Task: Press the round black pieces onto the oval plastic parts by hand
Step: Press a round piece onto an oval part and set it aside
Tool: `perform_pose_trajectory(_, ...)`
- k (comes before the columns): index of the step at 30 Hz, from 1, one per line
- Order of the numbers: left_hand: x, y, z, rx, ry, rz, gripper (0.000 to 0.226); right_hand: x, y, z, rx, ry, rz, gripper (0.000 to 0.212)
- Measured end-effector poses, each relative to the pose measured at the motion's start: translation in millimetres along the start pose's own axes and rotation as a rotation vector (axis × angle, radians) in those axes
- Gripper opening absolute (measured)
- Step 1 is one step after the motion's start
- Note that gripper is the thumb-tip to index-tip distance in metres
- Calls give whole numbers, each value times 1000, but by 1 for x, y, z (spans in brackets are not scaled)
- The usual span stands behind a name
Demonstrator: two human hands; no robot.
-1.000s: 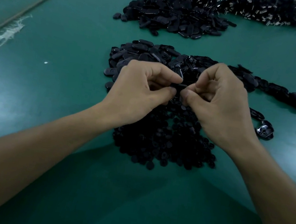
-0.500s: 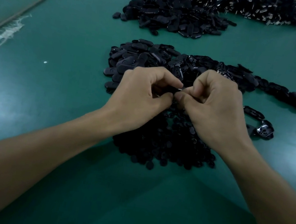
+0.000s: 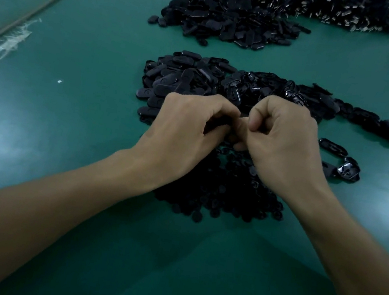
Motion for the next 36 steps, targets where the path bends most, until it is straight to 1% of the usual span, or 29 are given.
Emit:
perform_pose_trajectory(4,4,-6,-2,-20,-19,-61,20,3,7,0,73,-46,-51,34)
perform_pose_trajectory(9,14,-10,-6,-24,-114,35,20,3,8,-1,158,-76,-200,22)
perform_pose_trajectory(13,17,-12,-9,-41,-128,87,16,4,0,-3,107,-108,-168,21)
perform_pose_trajectory(17,17,-9,-8,-7,-146,186,19,2,-6,-4,19,-126,-75,18)
perform_pose_trajectory(19,20,-7,-9,13,-190,286,22,0,-6,-6,44,-123,-57,15)
perform_pose_trajectory(21,23,-7,-10,33,-232,367,25,-2,-2,-7,103,-108,-119,13)
perform_pose_trajectory(24,26,-5,-10,72,-275,443,26,-4,0,-8,130,-88,-192,12)
perform_pose_trajectory(27,31,-5,-9,67,-328,494,26,-7,-1,-8,124,-58,-216,10)
perform_pose_trajectory(31,39,-3,-6,10,-420,559,22,-11,-2,-9,96,-43,-169,10)
perform_pose_trajectory(36,39,-4,-6,19,-408,552,17,-12,0,-8,103,-38,-167,11)
Point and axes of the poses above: each hand's wrist, its own z-axis away from the middle knuckle, its own y-axis out of the palm, x = y × z, the point moved 8 cm from there along -z, towards the middle knuckle, and after that the axes turned 12 degrees about z, right-handed, at the moved point
